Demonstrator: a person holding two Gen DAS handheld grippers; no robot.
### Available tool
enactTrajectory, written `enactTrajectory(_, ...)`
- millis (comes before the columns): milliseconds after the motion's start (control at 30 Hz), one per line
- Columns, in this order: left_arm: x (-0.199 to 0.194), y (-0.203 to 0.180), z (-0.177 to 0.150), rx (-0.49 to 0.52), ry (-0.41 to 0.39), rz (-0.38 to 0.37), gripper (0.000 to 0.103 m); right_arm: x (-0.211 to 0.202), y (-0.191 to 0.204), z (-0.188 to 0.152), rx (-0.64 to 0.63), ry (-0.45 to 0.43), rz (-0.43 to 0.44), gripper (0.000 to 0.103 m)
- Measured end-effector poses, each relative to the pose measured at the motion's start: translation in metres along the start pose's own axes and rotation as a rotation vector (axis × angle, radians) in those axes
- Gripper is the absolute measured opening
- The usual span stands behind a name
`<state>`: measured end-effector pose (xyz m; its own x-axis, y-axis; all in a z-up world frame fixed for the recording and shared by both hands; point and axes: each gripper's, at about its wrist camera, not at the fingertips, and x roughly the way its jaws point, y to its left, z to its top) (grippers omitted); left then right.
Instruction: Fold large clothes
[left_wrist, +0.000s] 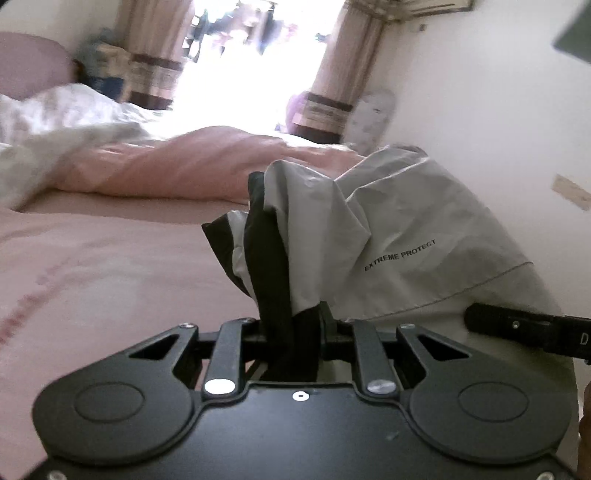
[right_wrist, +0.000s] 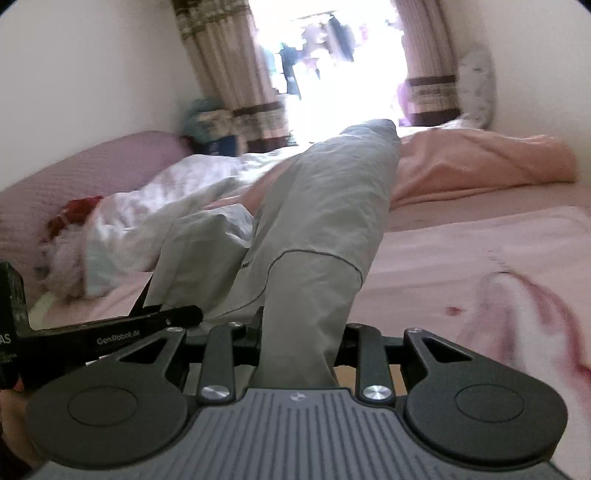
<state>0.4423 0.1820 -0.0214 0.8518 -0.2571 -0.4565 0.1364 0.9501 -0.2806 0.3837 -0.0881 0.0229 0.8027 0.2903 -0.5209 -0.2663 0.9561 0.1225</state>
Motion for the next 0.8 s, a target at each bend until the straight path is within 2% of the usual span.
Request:
enactTrajectory(100, 0.018, -0.034, -0.012, -0.013, 0.023, -0.07, 0.017, -0.021, -0.04, -0.004, 0.038, 0.012, -0.038, 0.034)
enactTrajectory(200, 0.039, -0.06, -0.031, -0.028, 0.059, -0.113, 0.017, -0.018, -0.073, -0.018, 0.072, 0.039, -0.057, 0.037)
enactTrajectory(233, 0.047, -0.064, -0.04, -0.033, 0.077, -0.121, 0.017, -0.012, -0.089, -0.028, 0.092, 0.058, -0.055, 0.04)
enactTrajectory(300, 0.069, -0.062, -0.063, -0.052, 0.114, -0.117, 0.022, 0.005, -0.111, -0.049, 0.103, 0.103, -0.058, 0.054)
enactTrajectory(333, 0.084, -0.056, -0.078, -0.081, 0.133, -0.109, 0.026, 0.02, -0.128, -0.067, 0.121, 0.136, -0.101, 0.057)
enactTrajectory(367, 0.103, -0.046, -0.095, -0.128, 0.168, -0.084, 0.039, 0.032, -0.139, -0.082, 0.133, 0.181, -0.171, 0.062)
enactTrajectory(400, 0.116, -0.038, -0.108, -0.163, 0.2, -0.05, 0.058, 0.042, -0.149, -0.096, 0.161, 0.225, -0.235, 0.07)
enactTrajectory(433, 0.121, -0.029, -0.119, -0.218, 0.204, -0.05, 0.063, 0.036, -0.157, -0.107, 0.182, 0.179, -0.237, 0.07)
enactTrajectory(467, 0.116, -0.024, -0.122, -0.256, 0.174, -0.063, 0.062, 0.023, -0.159, -0.113, 0.188, 0.098, -0.241, 0.069)
enactTrajectory(500, 0.109, -0.026, -0.12, -0.238, 0.146, -0.041, 0.06, 0.012, -0.157, -0.115, 0.182, 0.049, -0.307, 0.072)
enactTrajectory(533, 0.103, -0.031, -0.114, -0.203, 0.11, 0.013, 0.06, 0.001, -0.15, -0.115, 0.171, -0.022, -0.411, 0.071)
enactTrajectory(600, 0.081, -0.048, -0.107, -0.16, 0.028, 0.091, 0.056, -0.015, -0.128, -0.113, 0.121, -0.163, -0.593, 0.045)
enactTrajectory(633, 0.069, -0.059, -0.103, -0.137, -0.039, 0.128, 0.057, -0.019, -0.118, -0.112, 0.095, -0.204, -0.598, 0.043)
enactTrajectory(667, 0.057, -0.071, -0.1, -0.096, -0.106, 0.141, 0.066, -0.021, -0.108, -0.111, 0.075, -0.225, -0.559, 0.043)
enactTrajectory(700, 0.049, -0.087, -0.101, -0.049, -0.152, 0.134, 0.084, -0.02, -0.098, -0.11, 0.06, -0.235, -0.5, 0.043)
enactTrajectory(733, 0.046, -0.098, -0.103, -0.005, -0.183, 0.121, 0.095, -0.016, -0.092, -0.111, 0.045, -0.237, -0.467, 0.043)
enactTrajectory(767, 0.046, -0.109, -0.107, 0.051, -0.206, 0.097, 0.103, -0.009, -0.089, -0.114, 0.027, -0.24, -0.451, 0.043)
enactTrajectory(800, 0.05, -0.116, -0.115, 0.094, -0.214, 0.086, 0.103, 0.004, -0.085, -0.119, 0.007, -0.241, -0.448, 0.043)
